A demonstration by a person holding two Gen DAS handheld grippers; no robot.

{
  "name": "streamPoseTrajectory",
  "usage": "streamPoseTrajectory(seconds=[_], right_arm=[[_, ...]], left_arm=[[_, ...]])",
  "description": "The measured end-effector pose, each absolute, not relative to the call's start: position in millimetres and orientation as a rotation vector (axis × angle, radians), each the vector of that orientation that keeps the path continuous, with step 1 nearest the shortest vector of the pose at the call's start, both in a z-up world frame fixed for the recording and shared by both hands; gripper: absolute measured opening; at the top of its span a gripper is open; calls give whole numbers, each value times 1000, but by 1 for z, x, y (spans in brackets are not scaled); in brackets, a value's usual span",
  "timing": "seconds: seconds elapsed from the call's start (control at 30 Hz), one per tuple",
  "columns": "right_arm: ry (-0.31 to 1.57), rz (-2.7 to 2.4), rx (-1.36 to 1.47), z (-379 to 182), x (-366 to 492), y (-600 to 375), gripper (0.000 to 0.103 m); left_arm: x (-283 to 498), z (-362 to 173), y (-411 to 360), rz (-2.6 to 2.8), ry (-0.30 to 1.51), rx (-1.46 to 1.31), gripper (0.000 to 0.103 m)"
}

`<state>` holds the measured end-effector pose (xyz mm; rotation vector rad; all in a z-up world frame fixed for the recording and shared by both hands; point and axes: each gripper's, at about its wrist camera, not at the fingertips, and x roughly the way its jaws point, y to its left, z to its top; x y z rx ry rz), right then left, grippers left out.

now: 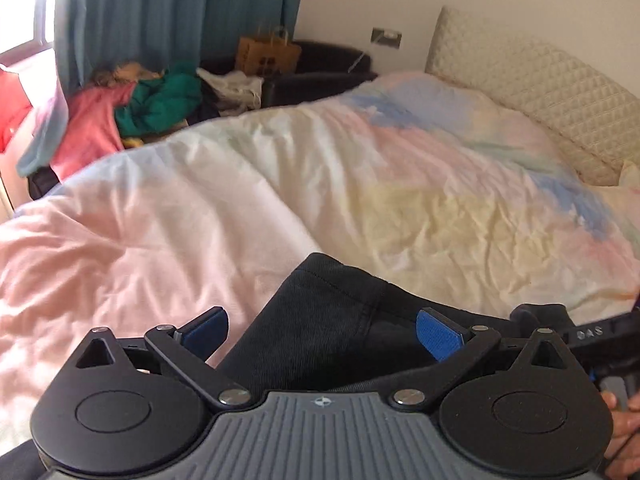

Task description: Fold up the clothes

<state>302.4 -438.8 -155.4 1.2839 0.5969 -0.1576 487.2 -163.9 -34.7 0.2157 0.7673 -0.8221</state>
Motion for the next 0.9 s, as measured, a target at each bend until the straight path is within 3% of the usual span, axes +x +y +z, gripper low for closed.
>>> streamPoseTrajectory(seconds=[0.23, 0.33, 0.43, 0.5, 0.6, 0.77, 0.9], right_arm=[[572, -195, 1206, -152, 313, -431, 11], [568, -195, 1224, -158, 318, -433, 11], [569, -185, 1196, -158, 322, -433, 11], [568, -178, 1176, -157, 324, -433, 11], [560, -164, 1155, -156, 325, -433, 9], [507, -159, 1143, -147, 320, -434, 6], [436, -188, 1134, -136, 313, -434, 5]], left_arm=[[556, -88, -209, -853, 934, 369, 95], [570, -103, -220, -876, 962, 424, 84], [573, -106, -226, -893, 954, 428, 59], [570, -104, -230, -851, 928, 450, 23], [567, -90, -237, -834, 876, 474, 4], [539, -44, -252, -856, 727, 483, 2], [535, -50, -283, -848, 695, 512, 2]])
